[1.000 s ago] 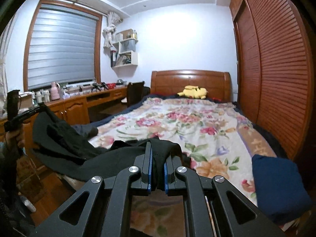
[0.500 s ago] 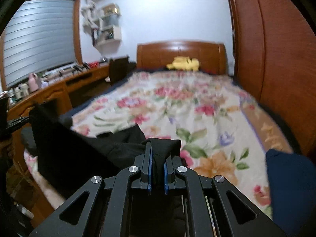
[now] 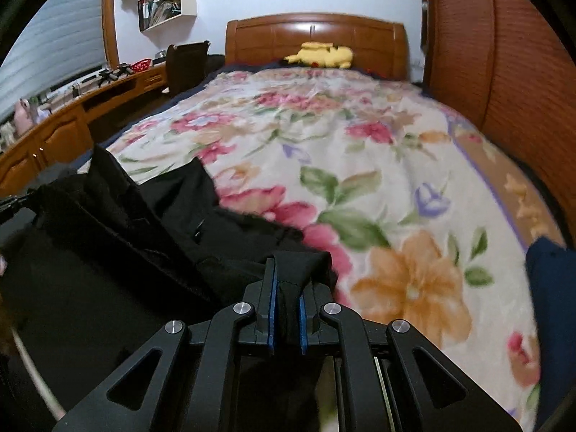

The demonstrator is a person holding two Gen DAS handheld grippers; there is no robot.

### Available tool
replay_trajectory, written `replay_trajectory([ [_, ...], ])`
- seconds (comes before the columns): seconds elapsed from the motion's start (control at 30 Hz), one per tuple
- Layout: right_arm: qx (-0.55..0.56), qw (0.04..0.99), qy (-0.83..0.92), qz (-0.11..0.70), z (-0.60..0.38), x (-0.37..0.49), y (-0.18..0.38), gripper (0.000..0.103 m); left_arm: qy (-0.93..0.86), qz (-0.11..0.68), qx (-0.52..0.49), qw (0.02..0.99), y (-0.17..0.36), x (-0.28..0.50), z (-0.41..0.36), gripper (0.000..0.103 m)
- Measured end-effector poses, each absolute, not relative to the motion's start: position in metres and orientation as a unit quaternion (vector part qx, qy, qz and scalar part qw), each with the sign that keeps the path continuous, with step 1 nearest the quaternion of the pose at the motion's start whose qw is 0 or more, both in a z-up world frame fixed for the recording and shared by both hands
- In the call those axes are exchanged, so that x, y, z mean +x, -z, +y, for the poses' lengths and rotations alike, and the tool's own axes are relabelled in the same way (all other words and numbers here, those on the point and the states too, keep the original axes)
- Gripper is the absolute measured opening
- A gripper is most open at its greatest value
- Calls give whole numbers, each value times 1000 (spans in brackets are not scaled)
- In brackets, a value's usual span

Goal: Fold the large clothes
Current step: 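Lift the hem with both grippers, fold it over toward the collar, release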

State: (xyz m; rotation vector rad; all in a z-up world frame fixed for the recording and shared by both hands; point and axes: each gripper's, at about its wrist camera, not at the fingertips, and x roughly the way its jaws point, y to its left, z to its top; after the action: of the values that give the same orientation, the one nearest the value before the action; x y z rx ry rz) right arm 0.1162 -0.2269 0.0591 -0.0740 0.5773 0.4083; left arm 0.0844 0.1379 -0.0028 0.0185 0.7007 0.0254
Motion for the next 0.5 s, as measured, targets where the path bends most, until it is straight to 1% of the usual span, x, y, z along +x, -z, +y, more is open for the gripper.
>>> replay_trajectory([
  [0.17,-39,941,-188,279,-210,152,-63,9,-10,349,-6,937,6,128,144,4],
  [0.33,-48,950,-155,266,-193,194,-74,9,-18,345,1,939,0,170,145,4],
  [0.5,-60,952,-125,272,-171,233,-64,9,-25,339,6,940,-5,197,143,4],
])
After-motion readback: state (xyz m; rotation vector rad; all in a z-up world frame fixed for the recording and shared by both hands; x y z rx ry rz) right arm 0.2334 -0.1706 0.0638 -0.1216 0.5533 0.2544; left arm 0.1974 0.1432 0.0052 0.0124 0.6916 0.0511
